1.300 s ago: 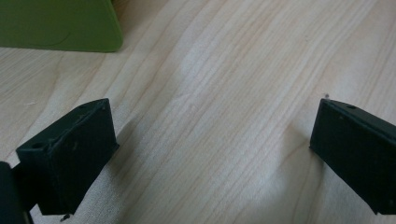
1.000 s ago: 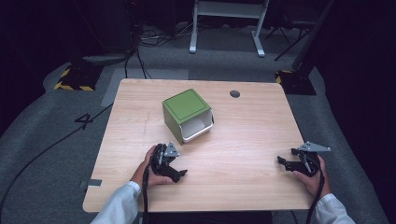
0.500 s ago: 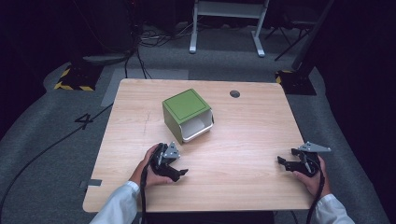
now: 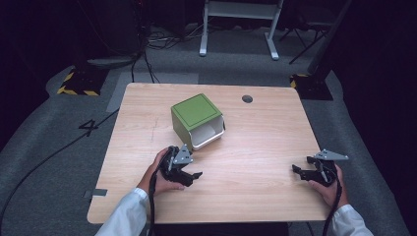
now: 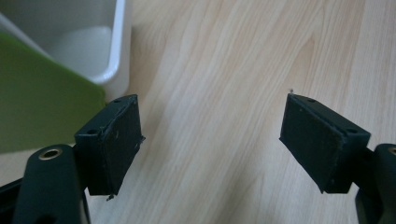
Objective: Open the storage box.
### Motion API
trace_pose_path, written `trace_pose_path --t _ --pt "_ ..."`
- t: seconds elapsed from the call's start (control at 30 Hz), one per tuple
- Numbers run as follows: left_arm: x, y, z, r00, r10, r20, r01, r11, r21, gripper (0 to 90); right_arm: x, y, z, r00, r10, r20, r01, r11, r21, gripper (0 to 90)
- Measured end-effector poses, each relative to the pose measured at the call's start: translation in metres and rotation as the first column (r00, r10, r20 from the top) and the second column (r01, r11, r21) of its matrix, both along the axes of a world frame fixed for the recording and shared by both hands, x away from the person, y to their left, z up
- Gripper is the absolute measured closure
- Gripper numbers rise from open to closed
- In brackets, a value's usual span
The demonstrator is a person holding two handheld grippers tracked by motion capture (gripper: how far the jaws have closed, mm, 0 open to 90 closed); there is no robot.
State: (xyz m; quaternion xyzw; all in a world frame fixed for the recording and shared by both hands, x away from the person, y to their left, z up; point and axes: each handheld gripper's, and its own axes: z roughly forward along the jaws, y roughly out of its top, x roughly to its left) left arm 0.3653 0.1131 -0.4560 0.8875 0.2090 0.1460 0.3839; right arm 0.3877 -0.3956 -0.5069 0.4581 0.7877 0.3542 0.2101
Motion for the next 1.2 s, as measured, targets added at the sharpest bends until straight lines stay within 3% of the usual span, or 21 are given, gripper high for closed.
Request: trace_pose_path --t 0.23,0.47,0.67,1.0,1.2 --pt "0.003 -0.01 0.014 0.9987 -0.01 0.05 0.013 0.9987 -0.05 19.8 0.0 0.0 0.0 1.0 0.0 0.0 0.0 1.0 0.0 20.3" --pt "0.01 -0.017 0.02 0.9982 -0.01 0.059 0.014 0.9977 -0.067 18.9 0.0 0.0 0.0 1.0 0.0 0.0 0.0 1.0 0.0 20.3" --pt "0.017 -0.027 0.021 0.9976 0.001 0.07 0.002 0.9987 -0.05 18.6 0.0 0.0 0.0 1.0 0.001 0.0 -0.001 1.0 0.0 20.3" --pt "0.03 -0.043 0.014 0.995 0.04 0.092 -0.043 0.9986 0.032 18.6 0.0 0.0 0.0 1.0 0.003 0.0 -0.003 1.0 0.001 20.4" --pt "0.038 -0.05 0.004 0.9955 0.06 0.073 -0.066 0.9944 0.083 18.6 0.0 0.0 0.0 1.0 0.004 0.0 -0.004 1.0 0.001 20.4"
